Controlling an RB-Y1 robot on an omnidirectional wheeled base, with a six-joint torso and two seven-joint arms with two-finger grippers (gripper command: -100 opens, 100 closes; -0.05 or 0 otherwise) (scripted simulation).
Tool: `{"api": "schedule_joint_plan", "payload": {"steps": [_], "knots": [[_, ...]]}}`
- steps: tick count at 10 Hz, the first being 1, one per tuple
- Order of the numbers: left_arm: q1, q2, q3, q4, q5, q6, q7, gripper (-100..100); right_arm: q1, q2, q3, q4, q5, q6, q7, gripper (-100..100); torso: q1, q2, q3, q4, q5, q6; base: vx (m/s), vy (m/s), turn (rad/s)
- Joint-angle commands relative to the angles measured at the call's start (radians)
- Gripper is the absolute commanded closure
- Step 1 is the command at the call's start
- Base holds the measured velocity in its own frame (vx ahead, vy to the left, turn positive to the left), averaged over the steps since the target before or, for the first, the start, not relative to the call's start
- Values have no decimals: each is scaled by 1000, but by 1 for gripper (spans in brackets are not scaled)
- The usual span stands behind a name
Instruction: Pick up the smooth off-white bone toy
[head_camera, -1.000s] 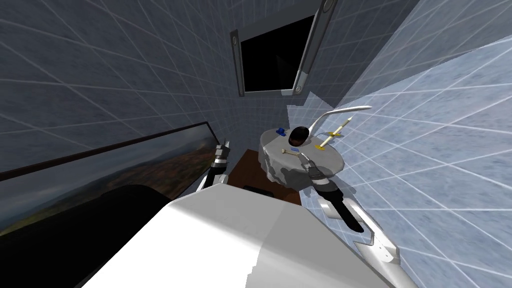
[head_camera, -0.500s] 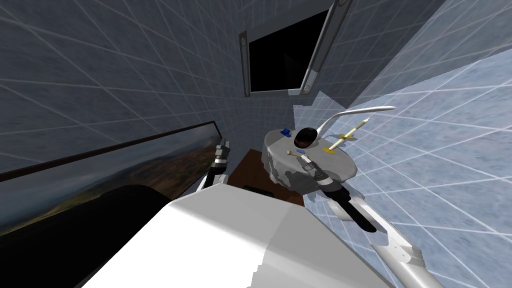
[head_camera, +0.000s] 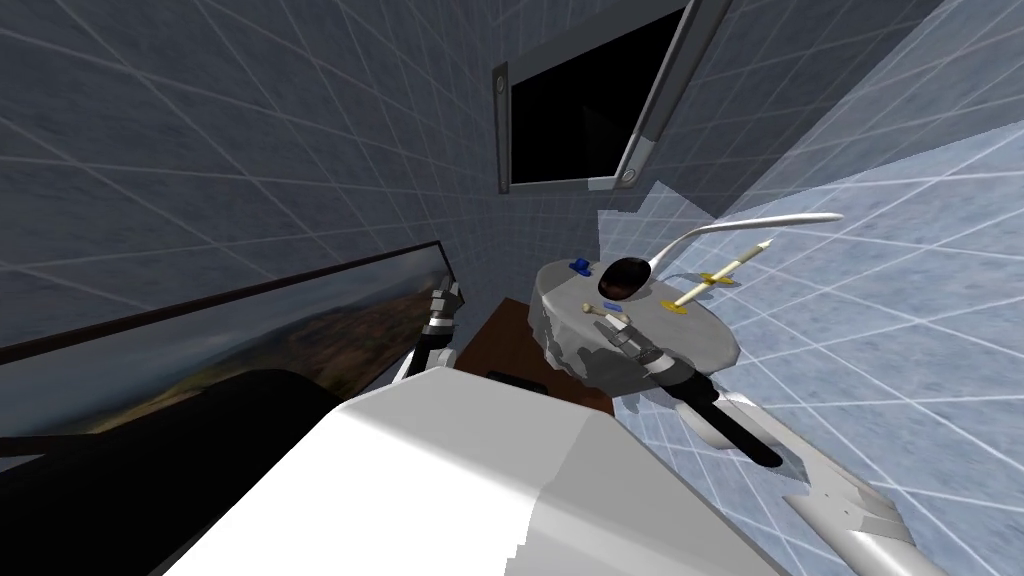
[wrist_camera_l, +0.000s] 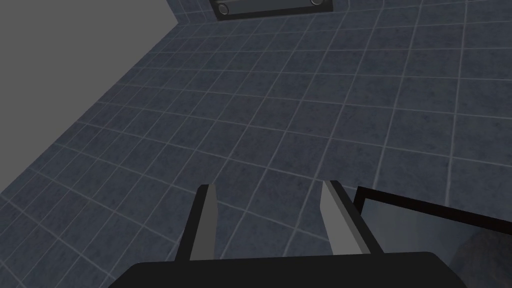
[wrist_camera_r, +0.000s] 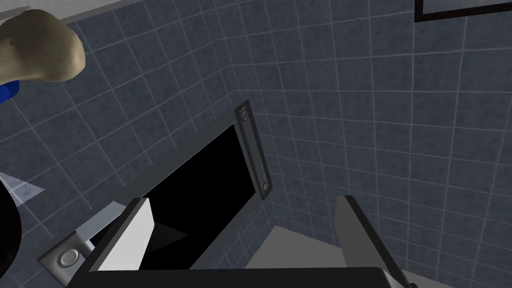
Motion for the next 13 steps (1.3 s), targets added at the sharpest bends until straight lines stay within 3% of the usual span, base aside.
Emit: {"api": "schedule_joint_plan", "payload": {"steps": [1, 3, 8, 13], "knots": [[0, 0, 0, 0, 0, 0, 0, 0, -7, -50, 3, 44, 31, -10, 8, -100, 0, 0, 0, 0, 0, 0, -6, 53, 155], [0, 0, 0, 0, 0, 0, 0, 0, -7, -91, 3, 44, 31, -10, 8, -100, 0, 0, 0, 0, 0, 0, -4, 26, 29], [0, 0, 0, 0, 0, 0, 0, 0, -19, -246, 13, 160, 126, -43, 28, -100, 0, 0, 0, 0, 0, 0, 0, 40, 115], [0, 0, 0, 0, 0, 0, 0, 0, -29, -377, 22, 236, 196, -64, 34, -100, 0, -1, -1, 0, 0, 0, 12, 38, 88]]}}
